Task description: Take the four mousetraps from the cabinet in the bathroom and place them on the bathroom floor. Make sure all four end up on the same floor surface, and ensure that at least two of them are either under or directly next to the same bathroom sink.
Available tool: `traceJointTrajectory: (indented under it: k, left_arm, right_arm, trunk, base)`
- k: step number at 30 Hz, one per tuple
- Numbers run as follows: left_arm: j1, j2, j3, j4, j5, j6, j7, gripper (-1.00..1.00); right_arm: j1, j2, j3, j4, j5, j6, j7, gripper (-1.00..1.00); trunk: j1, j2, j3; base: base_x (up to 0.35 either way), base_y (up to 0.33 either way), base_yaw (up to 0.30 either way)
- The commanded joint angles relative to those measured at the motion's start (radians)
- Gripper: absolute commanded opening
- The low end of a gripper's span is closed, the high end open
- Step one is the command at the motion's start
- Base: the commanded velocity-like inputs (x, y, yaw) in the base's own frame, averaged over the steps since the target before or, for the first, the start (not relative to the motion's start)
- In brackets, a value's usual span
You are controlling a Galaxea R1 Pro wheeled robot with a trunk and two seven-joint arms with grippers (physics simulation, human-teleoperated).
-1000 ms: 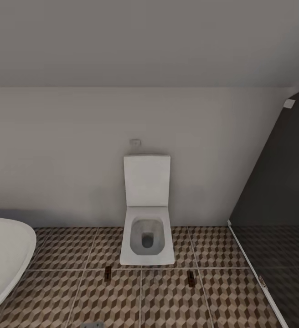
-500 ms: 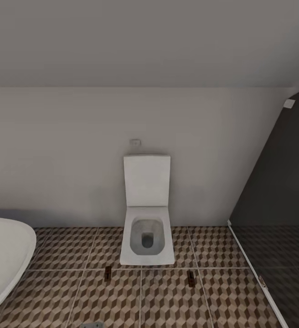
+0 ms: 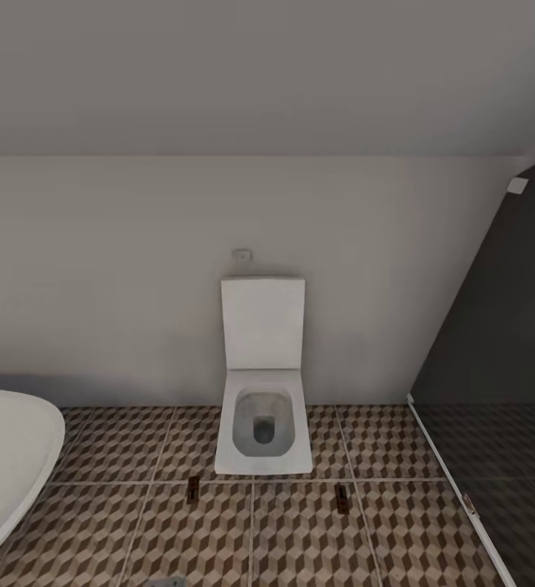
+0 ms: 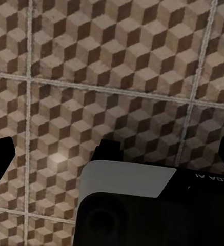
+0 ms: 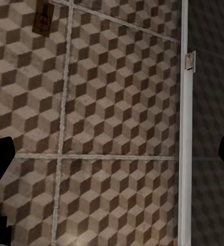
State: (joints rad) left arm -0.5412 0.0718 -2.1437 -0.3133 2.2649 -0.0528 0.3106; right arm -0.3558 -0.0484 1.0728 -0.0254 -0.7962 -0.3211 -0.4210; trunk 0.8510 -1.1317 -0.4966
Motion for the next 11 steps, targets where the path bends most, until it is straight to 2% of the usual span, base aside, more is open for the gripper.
traceJointTrajectory:
  k: [1,11]
  left_arm:
    - [-0.002,0.001,-0.007,-0.005,0.006,-0.006,0.004,1.0]
    - [-0.002,0.0,-0.007,-0.009,0.007,-0.006,0.004,1.0]
  right_arm:
    - [0.0,-0.001,0.008,-0.002,-0.009,-0.001,-0.004,1.0]
    - [0.0,-0.001,0.009,-0.002,-0.009,-0.001,-0.004,1.0]
  trunk:
    - [0.0,-0.001,-0.001]
    - [0.0,-0.001,-0.001]
  base:
    - [0.0,0.0,0.0]
    - [0.0,0.0,0.0]
